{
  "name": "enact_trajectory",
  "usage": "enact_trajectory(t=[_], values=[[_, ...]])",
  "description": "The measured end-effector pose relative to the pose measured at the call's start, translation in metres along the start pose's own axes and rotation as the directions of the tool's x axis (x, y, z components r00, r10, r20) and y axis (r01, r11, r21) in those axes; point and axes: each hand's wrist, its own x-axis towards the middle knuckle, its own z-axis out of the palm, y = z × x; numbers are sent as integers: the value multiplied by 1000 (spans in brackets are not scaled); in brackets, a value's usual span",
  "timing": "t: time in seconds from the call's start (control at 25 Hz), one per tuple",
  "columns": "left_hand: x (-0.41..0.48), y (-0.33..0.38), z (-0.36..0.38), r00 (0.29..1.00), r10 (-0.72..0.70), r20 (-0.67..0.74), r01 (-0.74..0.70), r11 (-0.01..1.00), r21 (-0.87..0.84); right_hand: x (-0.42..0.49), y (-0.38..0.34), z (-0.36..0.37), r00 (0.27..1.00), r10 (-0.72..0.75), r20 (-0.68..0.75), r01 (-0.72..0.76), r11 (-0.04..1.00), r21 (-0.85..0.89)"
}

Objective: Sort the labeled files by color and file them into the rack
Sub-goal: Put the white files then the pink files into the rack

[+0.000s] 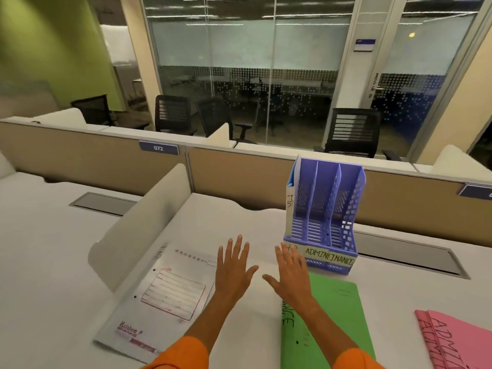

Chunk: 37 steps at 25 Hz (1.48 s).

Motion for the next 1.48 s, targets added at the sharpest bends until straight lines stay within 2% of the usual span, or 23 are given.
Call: enact_trajectory(t=[0.12, 0.4, 0.6, 0.8, 1.04, 1.16, 1.24, 1.32, 1.4, 1.48], values=[[-17, -53, 3, 997, -82, -7, 82, 996, -31, 3, -45, 13, 998, -66, 6, 66, 997, 36], [-62, -165, 11, 949, -271, 162, 278, 961, -18, 6, -147, 54, 975, -202, 91, 193, 976, 96], [-81, -224, 19, 900, -368, 232, 415, 887, -201, 0, -197, 77, 948, -267, 170, 247, 960, 132], [-96, -267, 33, 857, -425, 291, 501, 820, -277, -16, -210, 104, 904, -308, 296, 263, 948, 182], [-94, -291, 40, 761, -571, 307, 639, 578, -508, -24, -208, 121, 853, -306, 422, 224, 946, 234], [-82, -305, 37, 651, -672, 351, 706, 368, -605, -20, -206, 121, 843, -299, 446, 209, 948, 240], [-75, -314, 34, 604, -679, 418, 729, 259, -633, -20, -203, 122, 838, -297, 458, 196, 947, 255], [-70, -318, 34, 624, -623, 472, 712, 204, -672, -22, -199, 125, 838, -293, 459, 180, 944, 275], [-67, -318, 33, 678, -538, 500, 687, 225, -690, -23, -198, 127, 838, -291, 462, 170, 943, 285], [-64, -318, 30, 704, -493, 510, 680, 262, -685, -24, -198, 128, 836, -290, 466, 166, 943, 290]])
